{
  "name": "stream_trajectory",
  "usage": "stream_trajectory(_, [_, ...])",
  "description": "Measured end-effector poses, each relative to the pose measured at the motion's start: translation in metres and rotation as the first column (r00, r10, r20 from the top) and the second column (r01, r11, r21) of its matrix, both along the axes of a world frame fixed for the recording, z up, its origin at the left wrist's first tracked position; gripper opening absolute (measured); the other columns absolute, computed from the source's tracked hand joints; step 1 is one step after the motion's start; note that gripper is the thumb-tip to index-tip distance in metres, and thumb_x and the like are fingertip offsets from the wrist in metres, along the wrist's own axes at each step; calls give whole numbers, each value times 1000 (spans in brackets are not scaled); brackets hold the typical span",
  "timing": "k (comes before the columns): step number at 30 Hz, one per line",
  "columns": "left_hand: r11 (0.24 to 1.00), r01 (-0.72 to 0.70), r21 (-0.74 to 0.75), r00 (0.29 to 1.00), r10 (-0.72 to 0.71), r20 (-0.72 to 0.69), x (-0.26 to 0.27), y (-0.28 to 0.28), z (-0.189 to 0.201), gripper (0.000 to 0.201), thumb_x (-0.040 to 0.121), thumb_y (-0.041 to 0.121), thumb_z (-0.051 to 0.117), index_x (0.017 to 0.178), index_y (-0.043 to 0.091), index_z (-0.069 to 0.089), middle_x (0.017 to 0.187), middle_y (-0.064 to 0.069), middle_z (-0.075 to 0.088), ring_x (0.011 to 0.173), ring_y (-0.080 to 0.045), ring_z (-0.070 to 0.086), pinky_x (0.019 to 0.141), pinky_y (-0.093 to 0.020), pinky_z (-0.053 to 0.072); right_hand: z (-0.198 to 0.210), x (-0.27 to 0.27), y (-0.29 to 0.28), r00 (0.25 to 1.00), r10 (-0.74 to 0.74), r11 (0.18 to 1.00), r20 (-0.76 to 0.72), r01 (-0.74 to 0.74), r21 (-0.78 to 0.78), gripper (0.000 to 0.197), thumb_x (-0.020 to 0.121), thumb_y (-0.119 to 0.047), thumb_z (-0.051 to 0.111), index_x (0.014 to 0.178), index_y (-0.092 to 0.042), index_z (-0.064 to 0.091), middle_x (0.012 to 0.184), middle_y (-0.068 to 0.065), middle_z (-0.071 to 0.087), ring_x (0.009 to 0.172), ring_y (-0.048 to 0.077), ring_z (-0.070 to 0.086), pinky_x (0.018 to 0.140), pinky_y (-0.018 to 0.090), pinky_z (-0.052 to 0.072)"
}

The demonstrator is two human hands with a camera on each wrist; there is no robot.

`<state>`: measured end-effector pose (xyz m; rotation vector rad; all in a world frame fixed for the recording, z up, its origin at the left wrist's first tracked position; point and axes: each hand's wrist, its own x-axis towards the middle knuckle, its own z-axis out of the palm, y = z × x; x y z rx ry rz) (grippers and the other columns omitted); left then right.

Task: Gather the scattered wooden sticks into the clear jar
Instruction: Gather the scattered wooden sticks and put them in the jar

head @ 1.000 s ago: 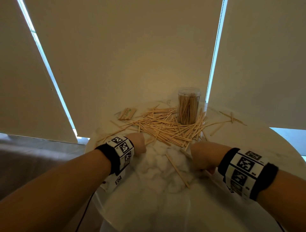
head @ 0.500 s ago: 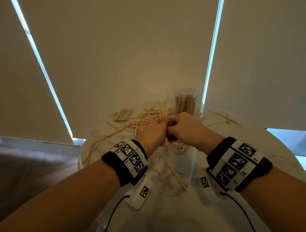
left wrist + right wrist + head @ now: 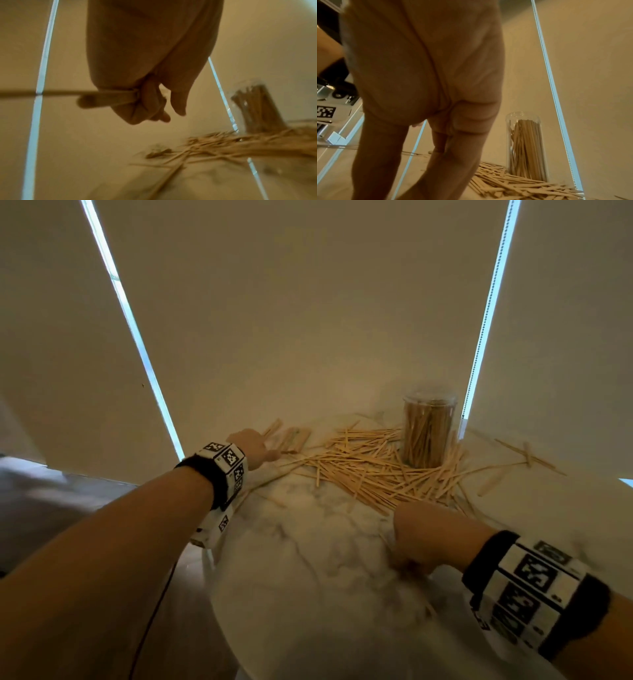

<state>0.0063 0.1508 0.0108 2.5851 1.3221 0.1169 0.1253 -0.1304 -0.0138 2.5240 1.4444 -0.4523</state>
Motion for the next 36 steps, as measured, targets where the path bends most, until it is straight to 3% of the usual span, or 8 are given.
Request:
stream_trajectory(8, [999,-35,-26,894,20,-448,-36,-7,-14,51,93,45,70,119,1,72,108,-8,72,109,-25,68,89,-29,50,4,7,22,998,18,989,-56,-26,-147,38,82,-24,62,48,-9,57,36,-3,53,48,16,57,65,30,58])
stream_trajectory(11, [1000,13,-28,916,-23,-401,-31,-18,-22,33,93,18,70,118,-4,71,118,-12,73,109,-27,70,86,-29,55,11,5,39,997,43,989,-58,-51,-137,39,88,-23,55,52,-8,55,37,-3,55,45,14,57,58,28,52])
stream_trajectory(16, [995,46,-92,949,-73,-308,-14,-28,-34,46,93,42,71,106,-2,71,90,-12,67,94,-29,68,79,-33,53,27,8,92,988,151,983,-35,-147,113,30,96,-22,44,79,-5,62,78,10,65,72,26,61,60,29,43])
stream_trajectory(19, [987,-3,-158,981,-27,-191,-12,-19,-39,38,97,41,65,82,5,61,91,-14,62,81,-27,59,66,-29,45,33,7,124,989,149,966,13,-148,210,37,98,-27,46,65,-12,44,68,3,44,59,17,42,51,27,31])
stream_trajectory(22, [960,-40,-277,996,62,71,-17,-1,-37,36,104,30,50,95,-1,65,101,-20,64,85,-32,62,67,-29,46,27,11,158,993,114,958,34,-119,263,39,98,-36,50,67,-13,45,66,2,42,56,14,39,48,27,29])
stream_trajectory(26, [865,-86,-495,889,291,354,-16,35,-27,32,102,22,45,86,0,61,78,-13,63,50,-21,54,50,-25,44,13,7,202,985,172,951,5,-168,258,26,97,-32,57,92,-7,63,84,6,59,68,18,52,49,27,35])
stream_trajectory(32, [690,16,-724,739,480,473,-3,65,-25,17,107,13,34,104,2,47,82,-13,51,66,-27,57,65,-41,57,-5,-3,264,967,250,947,43,-254,195,43,93,-46,62,106,-6,66,92,8,60,83,24,58,69,31,47])
stream_trajectory(36, [785,4,-620,886,284,365,2,77,-36,14,104,10,39,95,5,49,78,-10,53,54,-18,41,49,-26,38,-16,2,286,959,274,944,78,-283,169,35,91,-44,65,97,-9,60,91,8,59,83,26,57,69,32,45])
